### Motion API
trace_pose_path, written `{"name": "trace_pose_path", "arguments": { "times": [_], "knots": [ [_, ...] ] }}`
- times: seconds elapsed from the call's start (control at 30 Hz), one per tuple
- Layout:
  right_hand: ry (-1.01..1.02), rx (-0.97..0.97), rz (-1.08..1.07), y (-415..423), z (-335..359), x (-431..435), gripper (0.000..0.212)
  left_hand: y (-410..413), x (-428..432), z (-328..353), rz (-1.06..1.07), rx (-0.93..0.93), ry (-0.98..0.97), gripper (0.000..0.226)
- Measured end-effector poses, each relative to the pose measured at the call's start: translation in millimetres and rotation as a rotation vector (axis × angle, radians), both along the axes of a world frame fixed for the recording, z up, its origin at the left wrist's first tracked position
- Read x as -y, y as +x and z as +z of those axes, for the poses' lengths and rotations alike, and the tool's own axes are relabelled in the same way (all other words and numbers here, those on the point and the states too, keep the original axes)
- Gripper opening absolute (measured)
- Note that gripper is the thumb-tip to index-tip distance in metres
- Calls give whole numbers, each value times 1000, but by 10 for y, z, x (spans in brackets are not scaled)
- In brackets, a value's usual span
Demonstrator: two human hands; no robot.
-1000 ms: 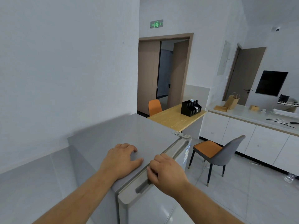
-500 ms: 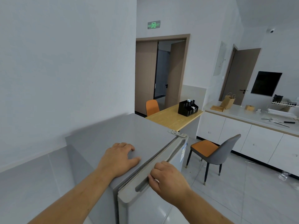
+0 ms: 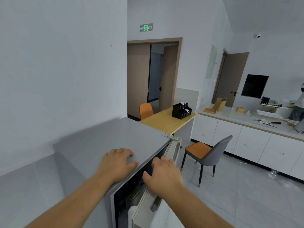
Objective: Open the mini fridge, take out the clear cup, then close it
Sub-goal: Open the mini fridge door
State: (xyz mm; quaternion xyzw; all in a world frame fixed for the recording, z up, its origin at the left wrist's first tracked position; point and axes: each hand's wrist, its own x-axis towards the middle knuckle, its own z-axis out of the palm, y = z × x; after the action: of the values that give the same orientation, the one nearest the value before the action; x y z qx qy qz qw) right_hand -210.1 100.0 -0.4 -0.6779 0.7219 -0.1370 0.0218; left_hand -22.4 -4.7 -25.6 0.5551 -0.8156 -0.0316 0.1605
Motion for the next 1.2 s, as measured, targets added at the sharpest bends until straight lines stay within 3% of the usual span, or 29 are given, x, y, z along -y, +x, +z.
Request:
{"name": "trace_pose_path", "arguments": {
  "times": [0.37, 0.7, 1.2],
  "knots": [
    [200, -40, -258, -285, -24, -120, 66, -4, 27, -82, 6, -25, -9, 66],
    [158, -76, -254, -857, -107, -346, 40, -4, 7, -85, 3, -14, -35, 64],
    [109, -73, -290, -1815, -263, -485, 58, -20, 12, -100, 15, -30, -46, 60]
  ]
}}
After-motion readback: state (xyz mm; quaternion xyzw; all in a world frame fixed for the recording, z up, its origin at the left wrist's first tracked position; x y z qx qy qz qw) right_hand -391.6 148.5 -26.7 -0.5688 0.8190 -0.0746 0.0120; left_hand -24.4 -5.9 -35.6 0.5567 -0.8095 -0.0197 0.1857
